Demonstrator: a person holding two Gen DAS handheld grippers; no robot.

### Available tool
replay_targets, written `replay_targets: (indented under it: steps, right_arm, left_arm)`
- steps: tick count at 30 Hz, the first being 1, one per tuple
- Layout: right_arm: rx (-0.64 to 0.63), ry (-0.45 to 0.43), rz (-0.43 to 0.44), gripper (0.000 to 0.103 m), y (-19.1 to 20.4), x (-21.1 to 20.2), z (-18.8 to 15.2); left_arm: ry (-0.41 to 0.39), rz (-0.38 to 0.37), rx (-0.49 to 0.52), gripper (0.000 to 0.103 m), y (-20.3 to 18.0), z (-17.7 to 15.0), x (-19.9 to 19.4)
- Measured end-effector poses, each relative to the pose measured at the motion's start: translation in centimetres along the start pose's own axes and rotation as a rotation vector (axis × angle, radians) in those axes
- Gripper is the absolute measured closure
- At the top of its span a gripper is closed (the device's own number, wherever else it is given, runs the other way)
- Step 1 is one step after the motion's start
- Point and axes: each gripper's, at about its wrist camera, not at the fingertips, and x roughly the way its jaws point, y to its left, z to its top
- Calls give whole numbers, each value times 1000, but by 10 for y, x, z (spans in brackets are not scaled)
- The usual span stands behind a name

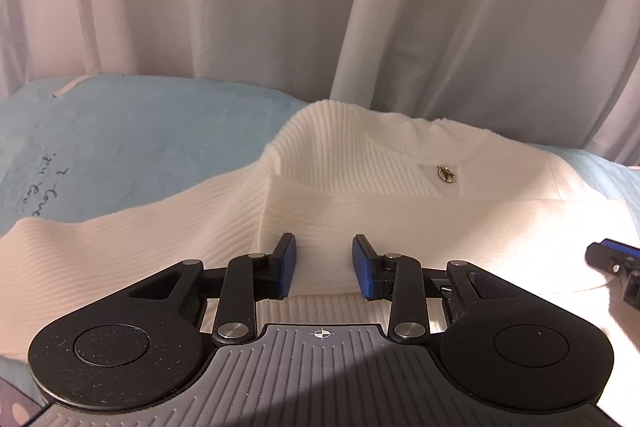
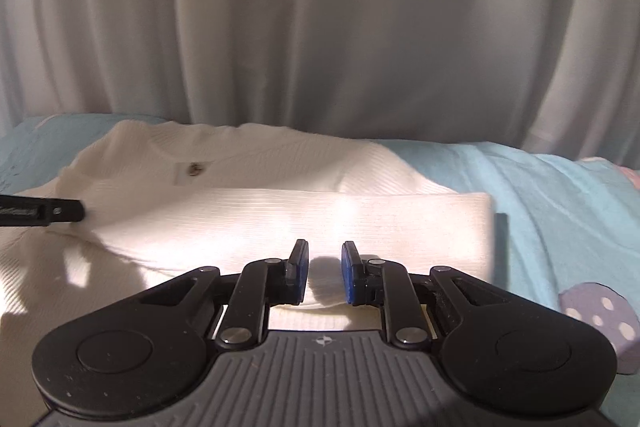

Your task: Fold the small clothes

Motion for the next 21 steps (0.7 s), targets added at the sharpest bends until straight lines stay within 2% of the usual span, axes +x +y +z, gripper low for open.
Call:
replay_targets:
  steps: [2, 7, 10, 11, 12, 14, 18, 19, 21]
  right_arm:
    - [-6, -1, 14, 87, -6, 1, -4]
    - [-128, -18, -19, 87, 8, -4, -13]
    - [-77, -1, -1, 87, 2, -5, -10]
    - [-48, 17, 6, 86, -1, -6, -8]
    - [-14, 34, 17, 86, -5, -10, -6]
    - [52, 44, 70, 86, -15, -23, -7]
    - [184, 73, 138, 86, -36, -46, -26]
    - [209, 79, 141, 86, -40, -51, -32]
    - [256, 96, 141, 86, -47, -55, -41]
  left_arm:
    - [1, 4, -11, 67, 2, -1, -1]
    - [-6, 12, -11, 66, 3, -4, -4]
    - [6, -2, -61, 62, 12, -5, -12]
    - [18, 3, -99, 53, 19, -5, -17]
    - [37, 14, -161, 47, 31, -6, -23]
    - [40, 20, -306, 47, 63, -10, -38]
    - [-54, 41, -725, 42, 159, -41, -80]
    - [-86, 89, -821, 43, 187, -52, -91]
    - [-112, 196, -916, 50, 225, -67, -106]
